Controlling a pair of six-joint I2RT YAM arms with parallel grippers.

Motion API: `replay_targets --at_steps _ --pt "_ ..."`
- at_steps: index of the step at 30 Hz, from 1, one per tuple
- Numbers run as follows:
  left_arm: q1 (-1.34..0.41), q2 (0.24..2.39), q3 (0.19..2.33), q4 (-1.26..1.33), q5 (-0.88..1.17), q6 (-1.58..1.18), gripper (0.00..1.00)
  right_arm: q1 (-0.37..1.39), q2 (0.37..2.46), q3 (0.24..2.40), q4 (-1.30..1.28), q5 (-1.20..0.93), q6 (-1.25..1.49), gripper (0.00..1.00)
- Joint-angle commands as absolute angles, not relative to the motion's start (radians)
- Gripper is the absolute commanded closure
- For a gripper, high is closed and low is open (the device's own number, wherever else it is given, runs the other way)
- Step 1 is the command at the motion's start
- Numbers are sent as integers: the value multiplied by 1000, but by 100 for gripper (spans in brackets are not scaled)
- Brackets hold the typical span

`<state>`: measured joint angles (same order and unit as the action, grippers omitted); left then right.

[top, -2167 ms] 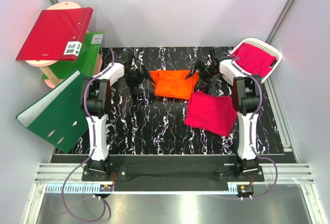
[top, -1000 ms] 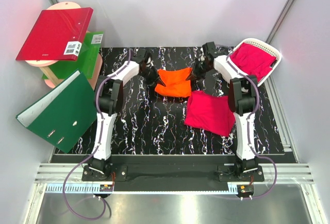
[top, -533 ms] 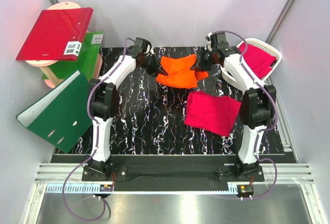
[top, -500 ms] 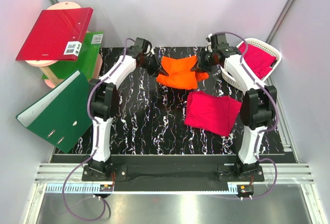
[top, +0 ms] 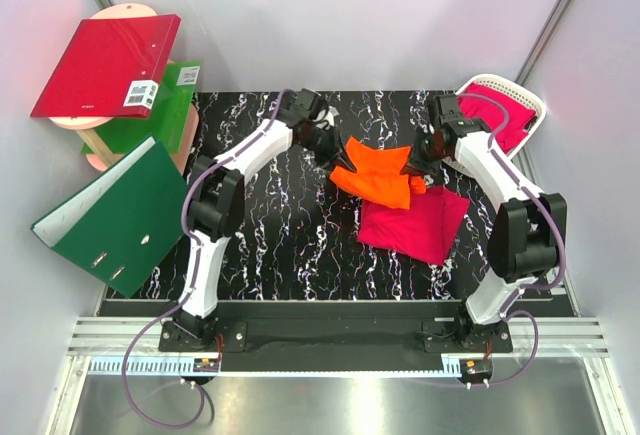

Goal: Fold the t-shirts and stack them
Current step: Put the neatly folded tshirt into the corner of the board with both arms

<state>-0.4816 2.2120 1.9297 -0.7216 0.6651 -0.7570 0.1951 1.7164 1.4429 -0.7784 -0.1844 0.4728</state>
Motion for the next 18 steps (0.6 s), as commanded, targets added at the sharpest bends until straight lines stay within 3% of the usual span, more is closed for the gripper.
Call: replay_targets --at_steps 1,11,18 --pt "-525 2195 1997 -703 733 -775 100 173 1635 1416 -796 -91 482 100" --pt "-598 2236 2101 -699 738 -810 100 81 1608 1393 -796 -40 489 100" --pt "-578 2267 2201 -698 700 -824 100 69 1721 1521 -756 -78 466 100"
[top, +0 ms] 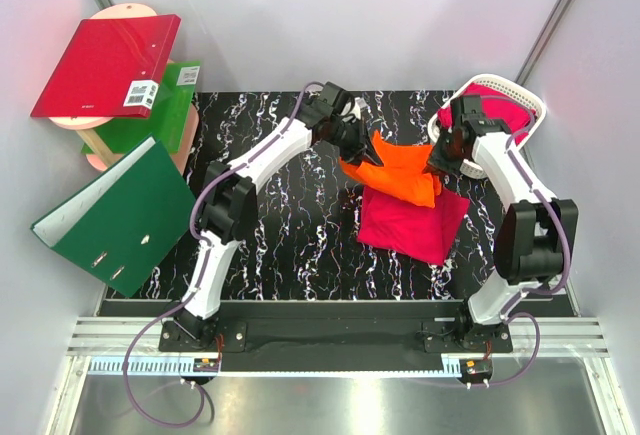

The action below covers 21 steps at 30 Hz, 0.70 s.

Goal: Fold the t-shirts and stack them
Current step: Put the neatly folded tshirt into the corner of the board with both arms

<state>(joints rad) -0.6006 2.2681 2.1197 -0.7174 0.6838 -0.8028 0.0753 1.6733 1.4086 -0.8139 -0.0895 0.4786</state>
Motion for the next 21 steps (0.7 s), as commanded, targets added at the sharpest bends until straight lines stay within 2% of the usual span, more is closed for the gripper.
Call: replay_targets --at_steps 1,6,11,21 --pt "-571 2267 2215 -699 698 -822 100 69 1730 1538 -756 -84 465 100" --pt "-554 2260 2235 -695 692 -818 100 69 1752 1632 -750 -72 442 100" --pt "-551 2266 2218 -680 713 -818 100 51 1729 1628 -749 -17 425 100" --pt "-574 2312 2145 -660 845 -850 100 6 1668 1447 -776 -5 449 100"
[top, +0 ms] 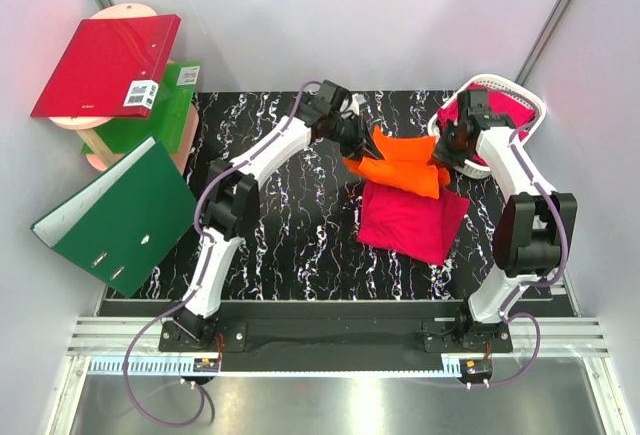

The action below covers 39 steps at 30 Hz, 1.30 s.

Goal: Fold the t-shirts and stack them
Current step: Put the neatly folded tshirt into the corner of the board with both arms

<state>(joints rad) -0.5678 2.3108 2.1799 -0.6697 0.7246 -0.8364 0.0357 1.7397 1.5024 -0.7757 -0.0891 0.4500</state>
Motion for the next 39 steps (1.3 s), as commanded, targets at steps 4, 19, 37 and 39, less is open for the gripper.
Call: replay_targets --at_steps 4,19,37,39 --pt "-577 2280 2068 -660 887 -848 100 -38 1629 1393 -816 -12 466 100" --pt "-589 2166 1835 -678 948 -839 100 -44 1585 1224 -937 -216 535 100" --pt "-526 2109 1859 -713 953 -819 1 -44 1770 1229 -965 -279 485 100" --pt "-500 2099 1859 -722 940 -812 1 -44 1767 1230 -979 -281 483 100"
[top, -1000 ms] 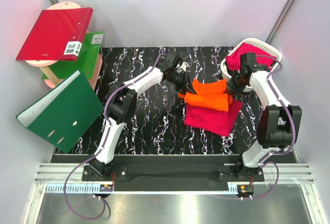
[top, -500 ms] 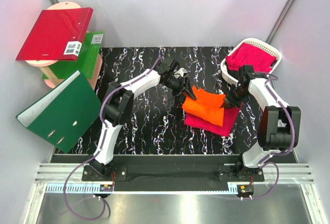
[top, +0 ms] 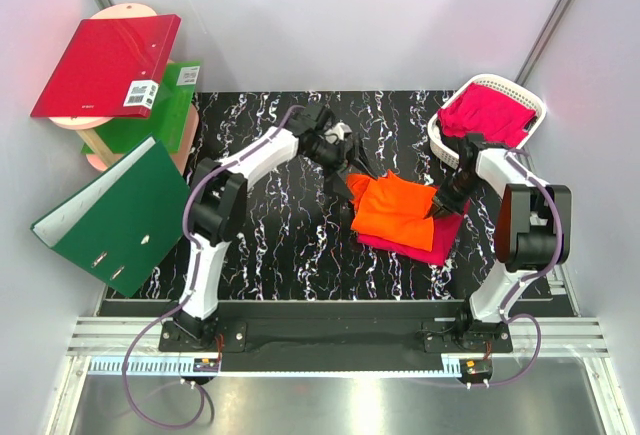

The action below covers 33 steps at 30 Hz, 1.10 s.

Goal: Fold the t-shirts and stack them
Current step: Put the neatly folded tshirt into the corner of the board with both arms

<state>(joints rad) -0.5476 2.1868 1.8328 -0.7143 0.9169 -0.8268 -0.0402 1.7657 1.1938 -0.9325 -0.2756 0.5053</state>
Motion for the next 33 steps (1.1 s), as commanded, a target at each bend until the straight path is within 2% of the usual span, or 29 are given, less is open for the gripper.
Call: replay_targets --at_steps 1,8,17,28,33 --pt "-492 2097 1858 -727 939 -810 1 -44 1764 1241 -991 -281 482 100" --pt "-463 2114 1871 -770 930 -767 1 -46 1701 1322 -1109 -198 446 100" --pt "-463 2126 1887 -784 923 -761 1 -61 1674 1259 -1140 -173 465 100" --pt "-463 2137 1888 -799 917 -749 1 -61 1543 1428 -1134 -218 450 100" --pt "-465 2151 1890 -799 919 -747 1 -66 1540 1304 -1143 -140 475 100"
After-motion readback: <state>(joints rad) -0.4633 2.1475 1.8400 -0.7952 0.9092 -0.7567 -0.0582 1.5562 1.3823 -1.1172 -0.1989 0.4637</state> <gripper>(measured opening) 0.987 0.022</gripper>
